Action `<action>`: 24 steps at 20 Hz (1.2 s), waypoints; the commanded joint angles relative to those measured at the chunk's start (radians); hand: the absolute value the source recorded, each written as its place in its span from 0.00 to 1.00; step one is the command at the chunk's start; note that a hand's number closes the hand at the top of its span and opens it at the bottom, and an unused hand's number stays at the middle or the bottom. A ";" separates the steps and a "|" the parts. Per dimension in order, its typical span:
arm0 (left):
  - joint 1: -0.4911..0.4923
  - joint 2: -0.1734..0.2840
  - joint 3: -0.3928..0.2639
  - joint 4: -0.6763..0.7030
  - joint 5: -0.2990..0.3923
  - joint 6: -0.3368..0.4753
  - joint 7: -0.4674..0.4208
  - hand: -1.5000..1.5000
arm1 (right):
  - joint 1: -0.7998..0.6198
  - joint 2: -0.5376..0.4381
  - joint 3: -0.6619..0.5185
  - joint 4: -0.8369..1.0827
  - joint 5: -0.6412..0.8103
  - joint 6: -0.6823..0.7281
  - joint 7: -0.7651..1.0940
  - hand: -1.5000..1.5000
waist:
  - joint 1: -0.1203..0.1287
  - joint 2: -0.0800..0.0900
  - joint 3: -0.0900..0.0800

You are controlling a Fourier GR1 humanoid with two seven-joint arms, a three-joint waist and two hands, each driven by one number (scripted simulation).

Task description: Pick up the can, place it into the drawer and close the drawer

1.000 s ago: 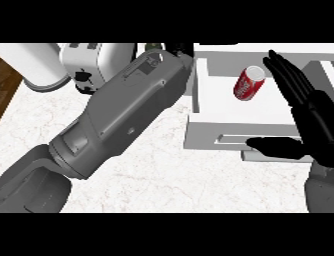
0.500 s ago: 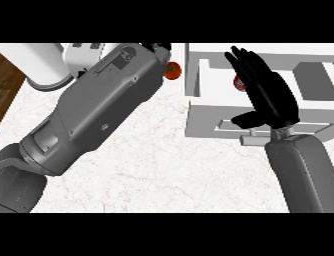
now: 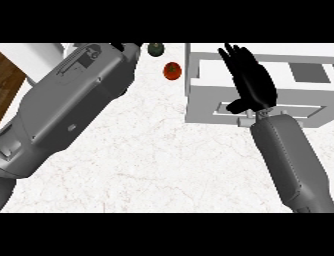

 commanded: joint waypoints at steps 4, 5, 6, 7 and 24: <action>0.082 0.077 0.011 -0.108 -0.035 -0.007 0.021 0.00 | -0.108 -0.004 -0.069 0.308 0.040 -0.220 -0.029 0.00 | 0.012 0.014 0.008; 0.022 0.046 0.008 -0.128 -0.034 0.047 0.060 0.00 | -0.124 0.001 -0.078 0.350 0.047 -0.255 -0.025 0.00 | 0.022 0.016 0.009; 0.105 0.079 0.018 -0.122 -0.031 -0.022 0.023 0.00 | -0.113 0.031 -0.069 0.353 0.061 -0.291 -0.006 0.00 | 0.015 0.017 0.008; 0.070 0.087 0.005 -0.156 -0.036 0.002 0.084 0.00 | -0.150 0.013 -0.084 0.379 0.045 -0.266 -0.025 0.00 | 0.013 0.012 0.008; 0.139 0.128 0.004 -0.331 -0.089 0.055 0.148 0.00 | -0.485 -0.075 -0.196 0.701 0.066 -0.417 0.009 0.00 | 0.055 0.029 0.009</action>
